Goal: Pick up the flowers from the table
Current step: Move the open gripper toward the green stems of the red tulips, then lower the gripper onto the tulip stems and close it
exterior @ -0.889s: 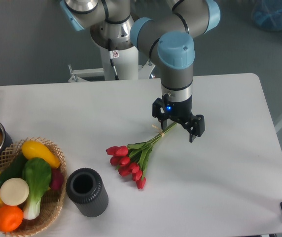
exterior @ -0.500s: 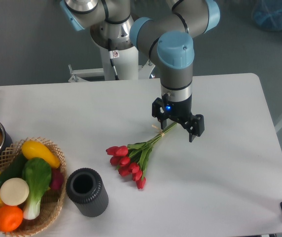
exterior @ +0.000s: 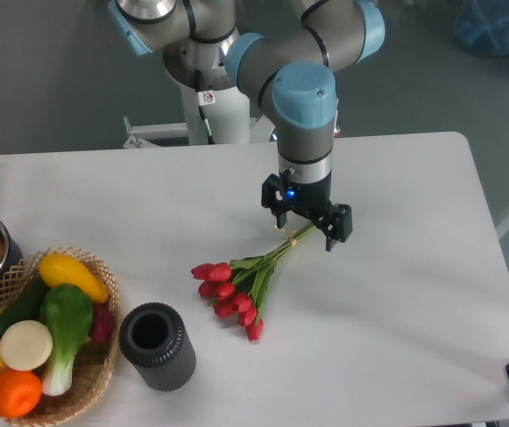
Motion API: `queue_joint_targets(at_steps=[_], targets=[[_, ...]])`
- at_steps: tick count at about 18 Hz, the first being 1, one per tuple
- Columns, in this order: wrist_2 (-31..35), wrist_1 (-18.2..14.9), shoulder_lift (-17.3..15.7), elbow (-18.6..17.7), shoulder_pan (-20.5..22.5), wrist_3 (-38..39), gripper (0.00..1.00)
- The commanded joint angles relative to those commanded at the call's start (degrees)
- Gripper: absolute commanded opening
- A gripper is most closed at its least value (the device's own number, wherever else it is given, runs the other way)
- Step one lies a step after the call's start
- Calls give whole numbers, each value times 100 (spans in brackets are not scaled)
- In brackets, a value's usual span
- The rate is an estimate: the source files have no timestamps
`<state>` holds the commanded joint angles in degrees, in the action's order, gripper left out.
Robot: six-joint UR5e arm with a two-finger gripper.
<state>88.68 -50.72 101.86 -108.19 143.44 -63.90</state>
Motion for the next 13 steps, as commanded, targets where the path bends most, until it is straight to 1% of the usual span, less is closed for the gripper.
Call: queue_joint_targets(at_steps=[3, 7, 13], targets=[[0, 254, 219, -35, -140, -18, 100], [44, 264, 457, -150, -325, -44, 100], [53, 317, 958, 35, -536, -44, 100]])
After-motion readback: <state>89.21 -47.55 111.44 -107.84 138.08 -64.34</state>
